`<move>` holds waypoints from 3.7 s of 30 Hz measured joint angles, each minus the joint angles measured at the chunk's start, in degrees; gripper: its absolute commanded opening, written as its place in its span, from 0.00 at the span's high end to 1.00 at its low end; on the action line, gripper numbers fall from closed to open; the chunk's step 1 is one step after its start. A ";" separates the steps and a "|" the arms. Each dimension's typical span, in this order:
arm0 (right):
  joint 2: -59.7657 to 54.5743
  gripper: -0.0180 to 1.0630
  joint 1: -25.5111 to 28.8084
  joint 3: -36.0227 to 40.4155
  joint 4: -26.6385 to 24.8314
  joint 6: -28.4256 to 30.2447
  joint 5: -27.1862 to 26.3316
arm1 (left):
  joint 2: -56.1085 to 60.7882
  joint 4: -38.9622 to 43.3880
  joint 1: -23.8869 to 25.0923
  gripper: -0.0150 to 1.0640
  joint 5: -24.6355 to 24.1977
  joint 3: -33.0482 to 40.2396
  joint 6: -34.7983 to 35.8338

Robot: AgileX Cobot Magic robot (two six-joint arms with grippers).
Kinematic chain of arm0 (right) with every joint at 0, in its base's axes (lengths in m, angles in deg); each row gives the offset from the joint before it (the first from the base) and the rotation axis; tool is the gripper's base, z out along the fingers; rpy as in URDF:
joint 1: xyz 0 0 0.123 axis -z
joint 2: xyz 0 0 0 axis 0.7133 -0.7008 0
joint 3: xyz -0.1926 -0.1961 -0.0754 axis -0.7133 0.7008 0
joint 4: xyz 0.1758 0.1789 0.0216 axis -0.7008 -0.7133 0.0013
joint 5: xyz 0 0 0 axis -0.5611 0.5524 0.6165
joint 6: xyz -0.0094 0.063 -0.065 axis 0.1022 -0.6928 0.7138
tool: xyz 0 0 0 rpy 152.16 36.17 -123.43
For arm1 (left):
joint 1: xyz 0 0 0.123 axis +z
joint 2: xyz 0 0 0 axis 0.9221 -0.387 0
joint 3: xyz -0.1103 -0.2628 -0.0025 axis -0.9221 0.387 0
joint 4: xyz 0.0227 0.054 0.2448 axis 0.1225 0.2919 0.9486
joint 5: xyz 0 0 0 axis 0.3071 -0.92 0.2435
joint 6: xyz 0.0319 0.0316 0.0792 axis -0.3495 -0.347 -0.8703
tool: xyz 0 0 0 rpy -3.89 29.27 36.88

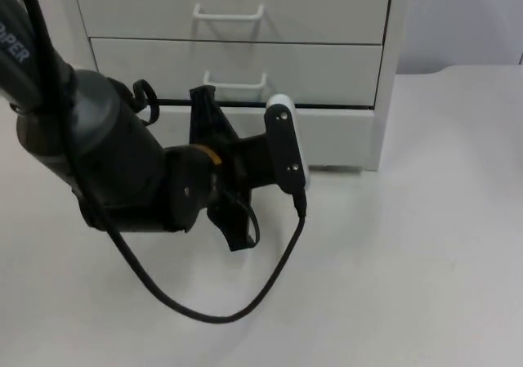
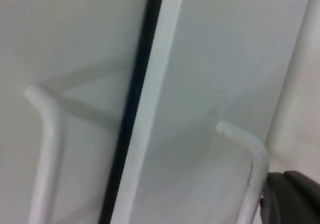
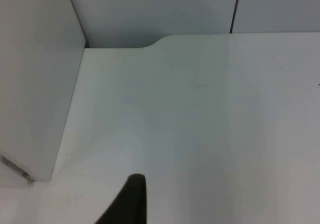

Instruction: Open the drawer with the left hand, place the block into the drawer with the right hand, then close the drawer with the left hand.

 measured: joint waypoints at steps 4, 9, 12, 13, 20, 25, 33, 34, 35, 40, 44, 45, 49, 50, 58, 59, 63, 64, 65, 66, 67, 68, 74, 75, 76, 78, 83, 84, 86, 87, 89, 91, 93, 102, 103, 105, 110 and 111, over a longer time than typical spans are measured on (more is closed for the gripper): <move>0.00 0.01 0.00 0.00 0.00 0.00 0.00 | -0.12 0.84 1.56 0.98 -2.42 -1.45 2.39; 0.00 0.01 0.00 0.00 0.00 0.00 0.00 | -0.14 1.10 2.03 0.98 -3.19 -1.80 2.72; 0.00 0.01 0.00 0.00 0.00 0.00 0.00 | -0.14 1.10 2.03 0.98 -3.41 -1.80 2.72; 0.00 0.01 0.00 0.00 0.00 0.00 0.00 | -0.14 0.82 2.03 0.98 -3.43 -1.80 2.85; 0.00 0.01 0.00 0.00 0.00 0.00 0.00 | 3.58 -1.24 1.78 0.98 -1.97 3.31 3.11; 0.00 0.01 0.00 0.00 0.00 0.00 0.00 | 10.00 -1.64 1.41 0.98 -2.94 9.96 3.11; 0.00 0.01 0.00 0.00 0.00 0.00 0.00 | 25.09 0.61 1.41 0.98 -10.85 18.85 6.69; 0.00 0.01 0.00 0.00 0.00 0.00 0.00 | 25.09 0.61 1.41 0.98 -10.85 18.85 6.69; 0.00 0.01 0.00 0.00 0.00 0.00 0.00 | 27.86 2.20 1.41 0.98 -12.73 19.11 8.86; 0.00 0.01 0.00 0.00 0.00 0.00 0.00 | 37.29 11.58 1.70 0.98 -18.80 19.33 25.21; 0.00 0.01 0.00 0.00 0.00 0.00 0.00 | 42.97 17.23 2.75 0.98 -25.99 19.33 36.77; 0.00 0.01 0.00 0.00 0.00 0.00 0.00 | 42.97 17.23 2.75 0.98 -25.99 19.33 36.77; 0.00 0.01 0.00 0.00 0.00 0.00 0.00 | 45.83 29.87 2.73 0.98 -30.34 17.86 56.23; 0.00 0.01 0.00 0.00 0.00 0.00 0.00 | 45.83 29.87 2.73 0.98 -30.34 17.86 56.23; 0.00 0.01 0.00 0.00 0.00 0.00 0.00 | 51.19 37.25 2.73 0.98 -33.43 14.70 68.46; 0.00 0.01 0.00 0.00 0.00 0.00 0.00 | 52.19 37.25 2.73 0.98 -33.53 14.70 68.46; 0.00 0.01 0.00 0.00 0.00 0.00 0.00 | 54.99 37.25 2.73 0.98 -34.29 14.17 68.46; 0.00 0.01 0.00 0.00 0.00 0.00 0.00 | 56.05 37.25 2.73 0.98 -34.75 13.65 68.63; 0.00 0.01 0.00 0.00 0.00 0.00 0.00 | 57.30 37.12 2.73 0.98 -35.31 13.37 68.74; 0.00 0.01 0.00 0.00 0.00 0.00 0.00 | 57.74 37.12 2.89 0.98 -35.52 13.27 68.92; 0.00 0.01 0.00 0.00 0.00 -0.11 0.00 | 59.12 37.49 3.45 0.98 -36.77 13.08 69.74; 0.00 0.01 0.00 0.00 0.00 -0.11 0.00 | 60.54 38.84 4.18 0.98 -38.16 12.63 71.98; 0.00 0.01 0.00 0.00 0.00 -0.11 0.00 | 66.97 52.24 9.50 0.98 -46.21 9.45 93.48; 0.00 0.01 0.00 0.00 0.00 -0.11 0.00 | 66.97 52.24 9.50 0.98 -46.21 9.45 93.48; 0.00 0.01 0.00 0.00 0.00 -0.11 0.00 | 68.30 51.50 10.62 0.98 -47.01 8.87 94.47; 0.00 0.01 0.00 0.00 0.00 -0.11 -0.11 | 70.91 44.51 13.57 0.98 -48.57 7.15 92.26; 0.00 0.01 0.00 0.00 0.00 -0.11 -0.11 | 73.19 32.99 17.63 0.98 -49.77 5.90 81.39; 0.00 0.01 0.00 0.00 0.00 -0.11 -0.11 | 73.64 30.82 18.24 0.98 -49.77 5.61 78.32; 0.00 0.01 0.00 0.00 0.00 -0.11 -0.11 | 74.05 29.45 18.51 0.98 -49.77 5.23 75.32; 0.00 0.01 0.00 0.00 0.00 -0.11 -0.11 | 74.52 27.99 18.62 0.98 -49.77 4.77 72.20; 0.00 0.01 0.00 0.00 0.00 -0.11 -0.11 | 75.08 26.13 18.68 0.98 -49.89 3.83 66.96; 0.00 0.01 0.00 0.00 0.00 -0.11 -0.11 | 75.71 25.02 18.68 0.98 -50.02 3.12 64.10; 0.00 0.01 0.00 0.00 0.00 -0.11 -0.11 | 76.01 24.63 18.68 0.98 -50.16 2.99 63.39; 0.00 0.01 0.00 0.00 0.00 -0.11 -0.11 | 79.04 29.65 18.68 0.98 -50.47 2.88 66.16; 0.00 0.01 0.00 0.00 0.00 -0.11 -0.11 | 79.49 30.56 18.68 0.98 -50.47 2.80 67.47; 0.00 0.01 0.00 0.00 0.00 -0.11 -0.11 | 79.93 31.10 18.68 0.98 -50.47 2.80 68.40; 0.00 0.01 0.00 0.00 0.00 -0.11 -0.11 | 80.68 31.46 18.68 0.98 -47.67 2.80 70.33; 0.00 0.01 0.00 0.00 0.00 -0.11 -0.11 | 80.68 31.46 18.68 0.98 -46.75 2.80 70.42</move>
